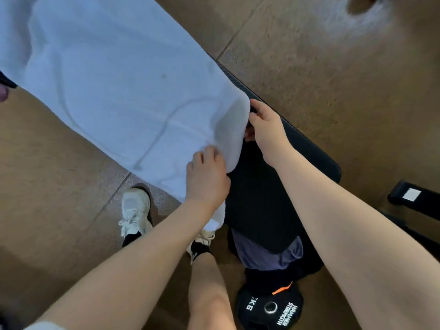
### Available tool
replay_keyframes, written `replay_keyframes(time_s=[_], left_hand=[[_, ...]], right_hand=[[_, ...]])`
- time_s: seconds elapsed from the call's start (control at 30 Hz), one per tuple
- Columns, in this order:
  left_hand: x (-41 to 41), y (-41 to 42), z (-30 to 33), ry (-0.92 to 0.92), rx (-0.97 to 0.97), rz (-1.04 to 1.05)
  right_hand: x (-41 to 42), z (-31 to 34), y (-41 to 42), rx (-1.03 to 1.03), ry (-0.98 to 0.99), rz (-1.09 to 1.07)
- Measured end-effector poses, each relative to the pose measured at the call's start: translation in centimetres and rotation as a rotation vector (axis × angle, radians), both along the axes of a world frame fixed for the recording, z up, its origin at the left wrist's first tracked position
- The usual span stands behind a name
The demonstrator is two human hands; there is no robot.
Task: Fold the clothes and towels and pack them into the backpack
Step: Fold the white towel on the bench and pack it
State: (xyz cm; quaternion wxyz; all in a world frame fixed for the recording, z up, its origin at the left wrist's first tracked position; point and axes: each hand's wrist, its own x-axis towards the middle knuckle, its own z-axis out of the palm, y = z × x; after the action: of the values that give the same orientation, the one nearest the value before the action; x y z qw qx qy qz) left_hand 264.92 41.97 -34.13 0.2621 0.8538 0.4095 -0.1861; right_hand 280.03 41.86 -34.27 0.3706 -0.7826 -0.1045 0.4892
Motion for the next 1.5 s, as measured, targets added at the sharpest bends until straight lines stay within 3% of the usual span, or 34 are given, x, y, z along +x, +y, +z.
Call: replay_keyframes(time_s=[0.17,0.3,0.43,0.53,0.63,0.77,0.87,0.97,1.07,1.13,1.23,1.3,1.37,1.43,1.5], left_hand=[[-3.8,4.0,1.9,-0.265,-0.387,0.377],[-6.3,7.4,2.7,-0.41,-0.755,0.758],[-7.3,9.2,2.7,-0.455,-0.759,0.875],[-7.2,9.5,2.9,-0.468,-0.683,0.921],[-7.0,9.3,3.4,-0.453,-0.525,0.86],[-5.7,8.7,4.7,-0.422,-0.303,0.468],[-3.9,7.2,4.6,-0.405,-0.275,0.352],[-2.9,5.2,3.9,-0.379,-0.283,0.317],[-2.6,4.0,3.2,-0.362,-0.272,0.294],[-2.9,3.7,2.8,-0.319,-0.275,0.271],[-3.7,3.2,3.4,-0.231,-0.123,0.171],[-4.1,2.2,4.7,-0.298,-0.001,0.01],[-4.0,0.5,6.2,-0.386,-0.057,-0.076],[-3.0,-1.1,7.4,-0.378,-0.202,-0.013],[-2.0,-2.0,8.0,-0.382,-0.197,0.132]], right_hand=[[-0.9,1.7,1.1,0.055,0.052,0.155],[-2.6,1.8,2.5,0.177,0.097,0.119],[-4.3,1.7,3.5,0.144,0.121,0.115],[-5.0,2.1,3.4,0.113,-0.017,0.063],[-4.5,3.6,2.5,0.082,-0.103,-0.093],[-3.4,5.3,1.0,-0.124,-0.093,-0.084],[-2.4,6.9,-0.7,-0.174,0.132,-0.21],[-2.0,7.3,-3.7,-0.158,0.387,-0.1],[-2.9,5.8,-6.0,-0.292,0.254,0.118],[-3.5,5.4,-6.6,-0.345,0.108,0.147],[-3.6,5.8,-6.8,-0.231,0.163,-0.077],[-4.0,6.9,-6.7,-0.088,0.289,-0.24],[-4.5,8.1,-6.6,-0.01,0.342,-0.343],[-4.9,9.4,-6.5,0.042,0.376,-0.41],[-5.1,10.7,-6.4,0.089,0.432,-0.458]])
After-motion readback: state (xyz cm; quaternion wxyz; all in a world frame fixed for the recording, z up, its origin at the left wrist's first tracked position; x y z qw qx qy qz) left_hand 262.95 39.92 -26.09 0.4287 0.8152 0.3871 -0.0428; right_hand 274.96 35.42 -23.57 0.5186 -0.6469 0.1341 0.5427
